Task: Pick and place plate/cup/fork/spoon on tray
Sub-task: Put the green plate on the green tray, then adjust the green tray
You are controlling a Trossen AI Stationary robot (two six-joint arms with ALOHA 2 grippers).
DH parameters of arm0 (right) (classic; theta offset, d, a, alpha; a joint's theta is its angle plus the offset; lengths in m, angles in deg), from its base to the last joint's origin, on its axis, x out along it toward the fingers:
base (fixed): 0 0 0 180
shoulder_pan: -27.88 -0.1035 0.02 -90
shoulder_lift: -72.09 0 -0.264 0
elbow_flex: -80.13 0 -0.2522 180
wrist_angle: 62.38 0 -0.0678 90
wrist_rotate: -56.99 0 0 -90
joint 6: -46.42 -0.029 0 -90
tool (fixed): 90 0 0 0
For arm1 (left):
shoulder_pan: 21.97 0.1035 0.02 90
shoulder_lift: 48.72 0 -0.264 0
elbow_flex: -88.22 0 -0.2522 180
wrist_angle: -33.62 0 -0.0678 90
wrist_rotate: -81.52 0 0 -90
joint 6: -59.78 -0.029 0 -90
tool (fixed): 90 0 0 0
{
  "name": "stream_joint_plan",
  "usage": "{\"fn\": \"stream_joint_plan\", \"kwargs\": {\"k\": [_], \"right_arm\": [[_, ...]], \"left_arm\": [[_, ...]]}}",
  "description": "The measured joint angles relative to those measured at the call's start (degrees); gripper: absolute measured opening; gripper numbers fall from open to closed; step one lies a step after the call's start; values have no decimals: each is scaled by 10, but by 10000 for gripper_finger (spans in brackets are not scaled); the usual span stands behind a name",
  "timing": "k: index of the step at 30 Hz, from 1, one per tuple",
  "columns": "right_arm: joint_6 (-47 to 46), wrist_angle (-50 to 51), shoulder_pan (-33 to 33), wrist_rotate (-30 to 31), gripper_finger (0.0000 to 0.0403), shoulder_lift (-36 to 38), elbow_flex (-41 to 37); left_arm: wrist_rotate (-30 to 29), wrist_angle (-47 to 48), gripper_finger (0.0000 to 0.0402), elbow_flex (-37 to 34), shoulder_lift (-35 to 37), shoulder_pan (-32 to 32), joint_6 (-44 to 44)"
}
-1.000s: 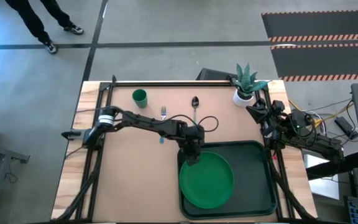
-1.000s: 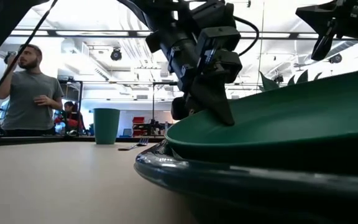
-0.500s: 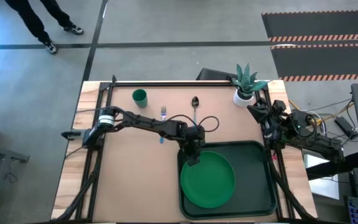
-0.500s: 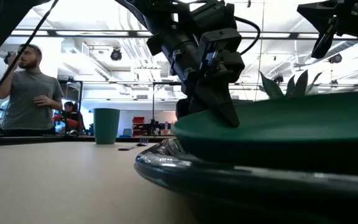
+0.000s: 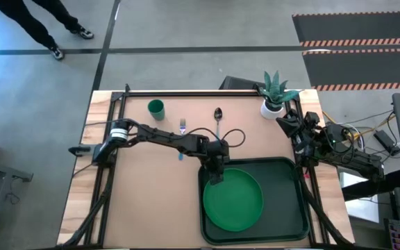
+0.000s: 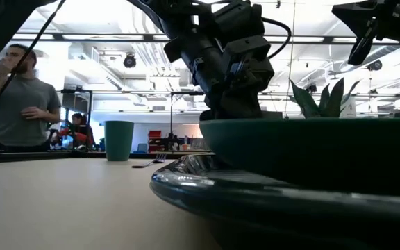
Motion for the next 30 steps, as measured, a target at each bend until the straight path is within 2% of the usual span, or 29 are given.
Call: {"fn": "stream_joint_plan", "kwargs": {"k": [13, 18, 24, 30], "right_arm": [[0, 0, 0, 0, 9, 0, 0], [-7, 23, 0, -29, 9, 0, 0], [-53, 110, 0, -47, 8, -14, 0], [-74, 140, 0, -65, 8, -50, 6]], "left_arm": [[-17, 5, 63, 0, 18, 15, -14], [-23, 9, 59, 3, 59, 21, -11], [-137, 59, 6, 2, 167, 20, -37], [-263, 79, 1, -17, 294, 21, -47]]}}
